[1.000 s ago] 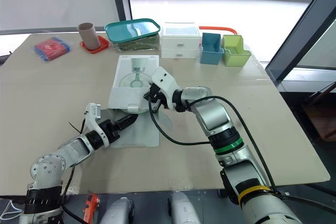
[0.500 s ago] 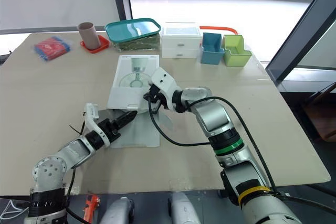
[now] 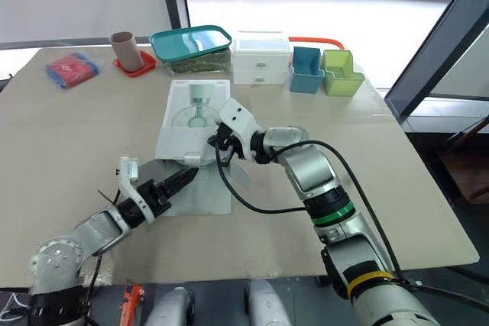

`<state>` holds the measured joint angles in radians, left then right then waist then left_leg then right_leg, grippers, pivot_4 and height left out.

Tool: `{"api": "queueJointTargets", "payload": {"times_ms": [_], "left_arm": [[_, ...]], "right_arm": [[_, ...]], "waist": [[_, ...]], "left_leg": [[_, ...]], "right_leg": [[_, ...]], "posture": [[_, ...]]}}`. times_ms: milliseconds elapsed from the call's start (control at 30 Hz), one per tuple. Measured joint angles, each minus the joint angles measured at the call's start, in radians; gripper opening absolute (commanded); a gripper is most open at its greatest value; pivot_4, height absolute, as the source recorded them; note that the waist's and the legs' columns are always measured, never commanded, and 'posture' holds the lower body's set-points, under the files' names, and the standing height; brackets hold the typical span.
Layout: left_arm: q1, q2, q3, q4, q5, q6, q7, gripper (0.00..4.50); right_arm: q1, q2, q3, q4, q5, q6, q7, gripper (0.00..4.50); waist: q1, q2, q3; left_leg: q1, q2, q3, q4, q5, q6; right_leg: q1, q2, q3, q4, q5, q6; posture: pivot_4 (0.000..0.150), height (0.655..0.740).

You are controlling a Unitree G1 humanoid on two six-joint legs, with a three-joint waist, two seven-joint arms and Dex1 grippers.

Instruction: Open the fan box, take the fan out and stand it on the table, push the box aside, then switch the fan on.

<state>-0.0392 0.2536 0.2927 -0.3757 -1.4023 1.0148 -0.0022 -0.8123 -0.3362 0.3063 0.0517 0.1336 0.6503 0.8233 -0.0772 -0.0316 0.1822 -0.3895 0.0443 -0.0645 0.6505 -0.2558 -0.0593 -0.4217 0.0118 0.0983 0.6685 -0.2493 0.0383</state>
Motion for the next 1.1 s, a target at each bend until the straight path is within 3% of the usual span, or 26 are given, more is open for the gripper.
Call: {"api": "queueJointTargets", "payload": {"times_ms": [300, 433, 700, 800, 1100], "left_arm": [[0.118, 0.107, -0.043, -0.102, -0.257, -0.024, 0.087, 4.47], [0.093, 0.115, -0.101, -0.081, -0.323, -0.063, 0.176, 4.47], [0.042, 0.122, -0.165, -0.058, -0.372, -0.115, 0.265, 4.47], [0.042, 0.17, -0.189, -0.059, -0.431, -0.114, 0.287, 4.47], [-0.031, 0.083, -0.212, 0.047, -0.44, -0.214, 0.361, 4.47]], "right_arm": [[0.001, -0.012, 0.003, -0.005, -0.001, 0.003, 0.011, 0.0], [0.0, -0.014, 0.006, -0.005, -0.002, 0.001, 0.02, 0.0], [0.0, -0.016, 0.009, -0.01, -0.003, 0.001, 0.025, 0.0], [-0.001, -0.017, 0.009, -0.011, -0.004, 0.005, 0.025, 0.0], [-0.001, -0.018, 0.011, -0.011, -0.004, 0.006, 0.027, 0.0]], "waist": [[0.004, 0.0, 0.0], [0.006, 0.0, 0.0], [0.01, 0.0, 0.0], [0.011, 0.0, 0.0], [0.019, 0.0, 0.0]], "left_leg": [[0.0, 0.0, 0.0, 0.0, 0.0, -0.001], [0.0, -0.001, -0.001, 0.0, 0.0, -0.001], [0.0, -0.001, 0.0, 0.0, 0.0, -0.001], [0.0, -0.001, -0.001, 0.0, 0.0, -0.001], [0.0, -0.001, -0.001, 0.0, 0.0, -0.001]], "right_leg": [[0.001, 0.0, -0.001, -0.002, 0.0, 0.0], [0.001, 0.0, -0.001, -0.002, 0.0, 0.0], [0.001, 0.0, -0.001, -0.002, 0.0, 0.0], [0.001, 0.0, -0.001, -0.002, 0.0, 0.0], [0.001, 0.0, -0.001, -0.002, 0.001, -0.001]], "posture": [[0.15, 0.74], [0.15, 0.74], [0.15, 0.74], [0.15, 0.74], [0.15, 0.74]]}}
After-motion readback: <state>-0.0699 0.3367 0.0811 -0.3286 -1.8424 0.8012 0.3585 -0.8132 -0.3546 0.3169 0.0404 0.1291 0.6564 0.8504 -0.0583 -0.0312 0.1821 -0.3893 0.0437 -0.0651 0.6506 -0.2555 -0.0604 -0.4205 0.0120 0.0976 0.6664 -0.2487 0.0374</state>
